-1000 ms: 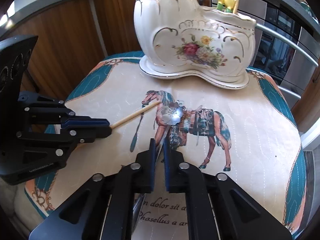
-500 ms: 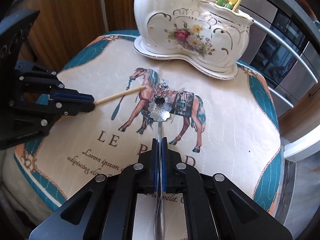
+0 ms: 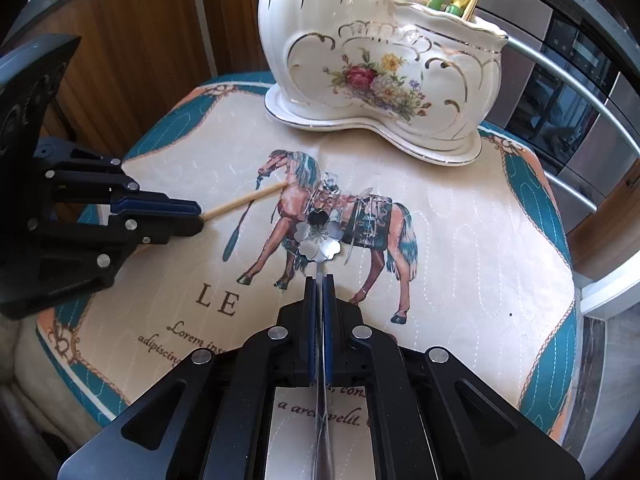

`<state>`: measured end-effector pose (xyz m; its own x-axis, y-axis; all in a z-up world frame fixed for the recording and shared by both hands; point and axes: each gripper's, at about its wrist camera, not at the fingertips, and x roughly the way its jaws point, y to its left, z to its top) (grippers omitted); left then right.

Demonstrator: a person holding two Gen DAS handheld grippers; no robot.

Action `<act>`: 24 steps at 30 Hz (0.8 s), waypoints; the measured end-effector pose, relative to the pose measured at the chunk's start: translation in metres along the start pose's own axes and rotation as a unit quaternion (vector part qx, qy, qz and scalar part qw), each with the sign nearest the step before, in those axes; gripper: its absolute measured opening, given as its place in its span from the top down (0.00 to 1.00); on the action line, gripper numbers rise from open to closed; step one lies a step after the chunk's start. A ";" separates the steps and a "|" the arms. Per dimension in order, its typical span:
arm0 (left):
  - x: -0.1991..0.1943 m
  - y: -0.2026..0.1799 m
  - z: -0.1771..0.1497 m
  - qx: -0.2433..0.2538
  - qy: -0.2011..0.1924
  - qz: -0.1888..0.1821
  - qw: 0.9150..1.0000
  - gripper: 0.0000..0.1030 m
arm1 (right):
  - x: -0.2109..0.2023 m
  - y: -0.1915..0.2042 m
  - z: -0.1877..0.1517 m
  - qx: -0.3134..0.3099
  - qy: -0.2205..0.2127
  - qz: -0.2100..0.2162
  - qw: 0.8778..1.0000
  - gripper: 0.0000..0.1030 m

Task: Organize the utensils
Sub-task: 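Lift the chopstick with left tool while right tool carries the silver spoon over the short pot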

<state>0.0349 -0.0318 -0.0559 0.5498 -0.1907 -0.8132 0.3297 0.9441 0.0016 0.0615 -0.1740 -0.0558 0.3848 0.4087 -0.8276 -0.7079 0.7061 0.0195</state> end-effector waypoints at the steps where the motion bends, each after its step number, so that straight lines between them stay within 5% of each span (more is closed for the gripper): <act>1: 0.000 0.000 0.000 0.000 -0.001 -0.001 1.000 0.95 | -0.001 -0.001 -0.002 0.007 -0.006 0.002 1.000 0.96; 10: -0.024 0.002 0.003 -0.011 -0.054 0.000 0.998 0.95 | -0.041 -0.007 -0.012 0.035 -0.126 0.006 0.991 0.96; 17: -0.042 0.004 0.009 -0.020 -0.099 -0.006 0.995 0.95 | -0.083 -0.006 -0.022 0.031 -0.249 -0.023 0.968 0.96; 24: -0.067 0.004 0.019 -0.027 -0.157 -0.021 0.987 0.95 | -0.111 -0.005 -0.015 0.033 -0.325 -0.034 0.944 0.96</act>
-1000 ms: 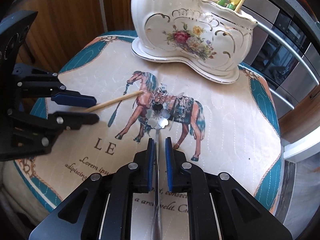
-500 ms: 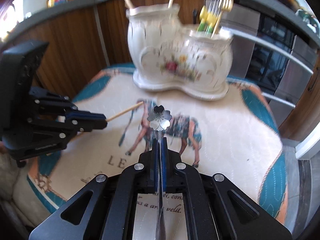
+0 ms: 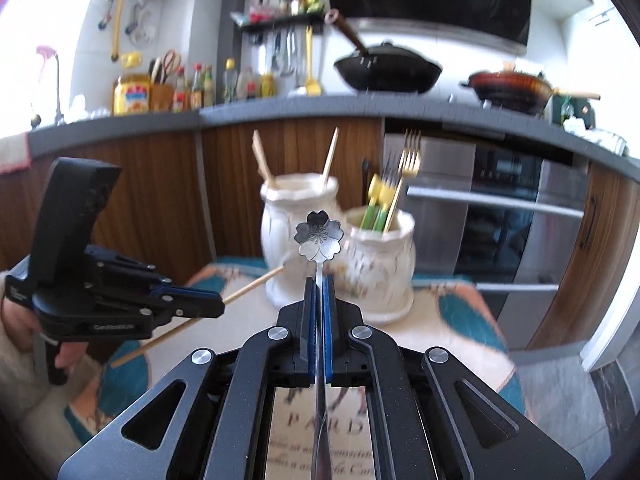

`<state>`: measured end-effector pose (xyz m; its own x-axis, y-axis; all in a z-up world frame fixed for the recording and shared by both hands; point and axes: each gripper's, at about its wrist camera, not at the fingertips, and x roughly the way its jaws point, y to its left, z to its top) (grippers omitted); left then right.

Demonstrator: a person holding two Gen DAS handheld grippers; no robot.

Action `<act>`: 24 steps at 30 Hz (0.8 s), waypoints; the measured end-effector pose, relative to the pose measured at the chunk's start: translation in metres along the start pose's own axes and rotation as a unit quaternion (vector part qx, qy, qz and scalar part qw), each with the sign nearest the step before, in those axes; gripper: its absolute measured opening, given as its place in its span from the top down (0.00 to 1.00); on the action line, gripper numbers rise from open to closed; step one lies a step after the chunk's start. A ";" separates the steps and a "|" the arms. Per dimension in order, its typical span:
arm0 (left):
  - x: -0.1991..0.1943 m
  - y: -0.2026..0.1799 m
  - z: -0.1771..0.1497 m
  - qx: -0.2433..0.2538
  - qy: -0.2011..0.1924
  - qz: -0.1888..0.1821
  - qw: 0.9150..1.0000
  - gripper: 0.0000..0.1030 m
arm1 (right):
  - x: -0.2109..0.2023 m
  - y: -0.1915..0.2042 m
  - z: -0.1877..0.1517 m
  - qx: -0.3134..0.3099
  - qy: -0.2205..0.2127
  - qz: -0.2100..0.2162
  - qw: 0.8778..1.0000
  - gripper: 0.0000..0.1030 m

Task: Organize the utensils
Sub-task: 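Lift the chopstick with left tool while right tool carries the silver spoon over the short pot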

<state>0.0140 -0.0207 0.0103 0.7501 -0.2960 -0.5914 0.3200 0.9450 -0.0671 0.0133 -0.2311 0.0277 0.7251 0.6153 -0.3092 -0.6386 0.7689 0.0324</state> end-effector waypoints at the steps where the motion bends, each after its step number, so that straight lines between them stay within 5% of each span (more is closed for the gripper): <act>1: -0.004 -0.002 0.006 -0.003 -0.013 -0.002 1.000 0.95 | 0.002 -0.002 0.005 0.002 -0.004 0.001 1.000 0.96; 7: -0.033 0.008 0.052 -0.021 -0.114 0.000 0.993 0.95 | 0.017 -0.019 0.040 0.045 -0.062 0.000 0.997 0.96; 14: -0.034 0.033 0.104 -0.070 -0.215 0.013 0.974 0.95 | 0.046 -0.054 0.069 0.107 -0.118 -0.018 0.987 0.96; 24: 0.003 0.047 0.140 -0.074 -0.274 0.044 0.958 0.95 | 0.097 -0.089 0.095 0.152 -0.154 -0.044 0.975 0.96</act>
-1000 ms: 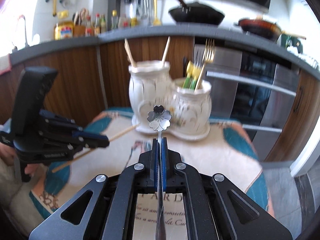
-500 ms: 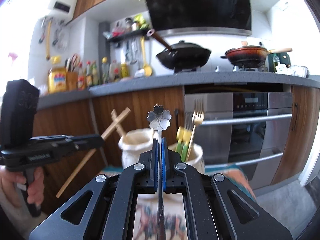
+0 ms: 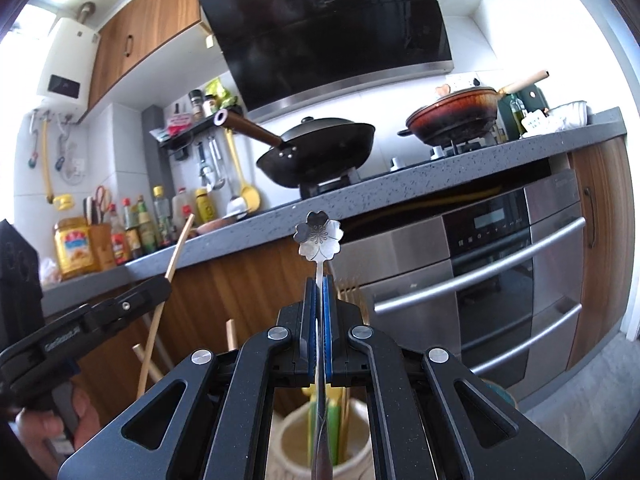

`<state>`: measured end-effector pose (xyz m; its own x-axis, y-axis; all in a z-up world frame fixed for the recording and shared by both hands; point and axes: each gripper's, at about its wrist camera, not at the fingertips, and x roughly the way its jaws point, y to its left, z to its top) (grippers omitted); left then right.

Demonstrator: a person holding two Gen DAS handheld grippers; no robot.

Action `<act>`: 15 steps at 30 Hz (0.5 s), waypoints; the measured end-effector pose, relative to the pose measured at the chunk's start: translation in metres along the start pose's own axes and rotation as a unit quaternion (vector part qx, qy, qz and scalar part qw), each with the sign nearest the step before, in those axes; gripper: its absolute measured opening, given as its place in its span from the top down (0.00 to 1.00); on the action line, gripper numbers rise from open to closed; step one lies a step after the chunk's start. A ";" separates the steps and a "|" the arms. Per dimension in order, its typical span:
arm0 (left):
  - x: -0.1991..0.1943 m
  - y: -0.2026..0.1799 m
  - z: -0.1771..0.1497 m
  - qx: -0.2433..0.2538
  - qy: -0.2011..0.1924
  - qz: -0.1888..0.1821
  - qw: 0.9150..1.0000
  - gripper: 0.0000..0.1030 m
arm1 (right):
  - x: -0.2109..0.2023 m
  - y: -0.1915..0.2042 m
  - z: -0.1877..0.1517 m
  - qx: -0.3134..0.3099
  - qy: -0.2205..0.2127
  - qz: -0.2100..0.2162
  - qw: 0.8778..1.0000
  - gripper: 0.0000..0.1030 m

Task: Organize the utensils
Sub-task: 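Lift the chopstick with left tool while right tool carries the silver spoon over the short pot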

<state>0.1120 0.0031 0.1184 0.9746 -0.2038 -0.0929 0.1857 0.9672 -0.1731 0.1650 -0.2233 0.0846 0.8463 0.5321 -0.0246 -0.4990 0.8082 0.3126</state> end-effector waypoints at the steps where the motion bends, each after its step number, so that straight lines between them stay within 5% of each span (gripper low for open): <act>1: 0.003 -0.001 0.000 0.003 -0.005 0.002 1.000 0.95 | 0.004 0.000 0.000 -0.004 -0.004 -0.004 1.000 0.96; 15: 0.024 0.004 -0.009 0.012 -0.033 0.022 0.999 0.95 | 0.038 0.011 -0.016 -0.062 -0.024 -0.031 0.997 0.96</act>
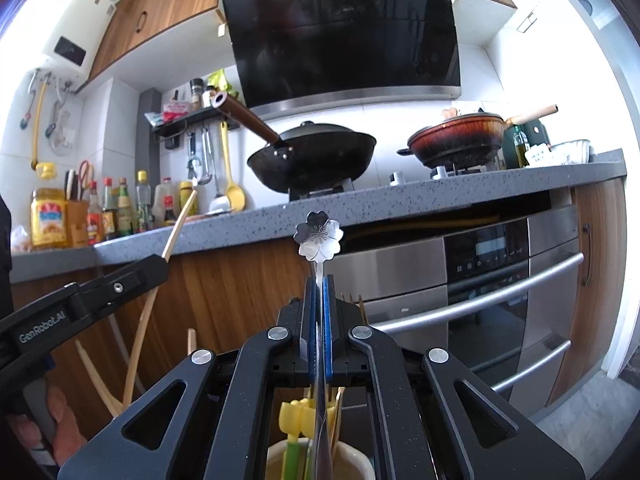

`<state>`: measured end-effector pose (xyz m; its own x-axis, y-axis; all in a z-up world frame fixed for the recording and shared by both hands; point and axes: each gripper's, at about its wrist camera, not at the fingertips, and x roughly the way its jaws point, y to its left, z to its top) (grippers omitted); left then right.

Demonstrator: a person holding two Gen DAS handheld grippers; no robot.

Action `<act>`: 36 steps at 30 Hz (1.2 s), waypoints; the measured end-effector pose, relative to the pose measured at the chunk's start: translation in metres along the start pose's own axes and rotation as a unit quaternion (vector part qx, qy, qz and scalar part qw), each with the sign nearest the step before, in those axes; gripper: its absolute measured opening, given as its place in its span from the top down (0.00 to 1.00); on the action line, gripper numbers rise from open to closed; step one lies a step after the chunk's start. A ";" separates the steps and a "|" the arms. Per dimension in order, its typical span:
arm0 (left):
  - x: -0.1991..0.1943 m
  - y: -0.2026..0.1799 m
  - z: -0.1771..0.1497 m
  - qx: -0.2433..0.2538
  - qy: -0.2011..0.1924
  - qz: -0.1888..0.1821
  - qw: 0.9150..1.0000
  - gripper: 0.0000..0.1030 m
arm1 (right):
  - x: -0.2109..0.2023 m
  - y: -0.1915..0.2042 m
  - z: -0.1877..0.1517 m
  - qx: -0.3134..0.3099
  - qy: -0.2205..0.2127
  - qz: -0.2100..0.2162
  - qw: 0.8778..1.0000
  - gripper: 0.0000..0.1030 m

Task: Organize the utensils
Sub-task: 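Lift the chopstick with left tool while right tool carries the silver spoon over the short pot, then open left tool over the tall pot while right tool releases the spoon into short pot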

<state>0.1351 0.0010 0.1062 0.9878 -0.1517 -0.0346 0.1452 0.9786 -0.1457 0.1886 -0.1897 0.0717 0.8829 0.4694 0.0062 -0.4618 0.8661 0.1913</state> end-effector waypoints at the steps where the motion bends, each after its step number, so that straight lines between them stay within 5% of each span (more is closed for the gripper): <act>1: 0.000 0.000 -0.002 0.002 0.000 0.001 1.000 0.95 | 0.001 -0.001 -0.002 0.000 0.002 -0.001 1.000 0.96; 16: -0.022 -0.007 -0.005 0.038 0.005 -0.019 0.999 0.95 | -0.017 0.001 -0.012 -0.018 0.020 -0.019 0.999 0.96; 36: -0.059 -0.011 -0.039 0.051 0.131 -0.034 0.990 0.95 | -0.061 -0.007 -0.039 -0.010 0.086 0.016 0.996 0.96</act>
<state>0.0735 -0.0060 0.0709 0.9295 -0.2349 -0.2845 0.2282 0.9719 -0.0568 0.1353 -0.2179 0.0318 0.8415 0.5172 -0.1558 -0.4921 0.8530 0.1738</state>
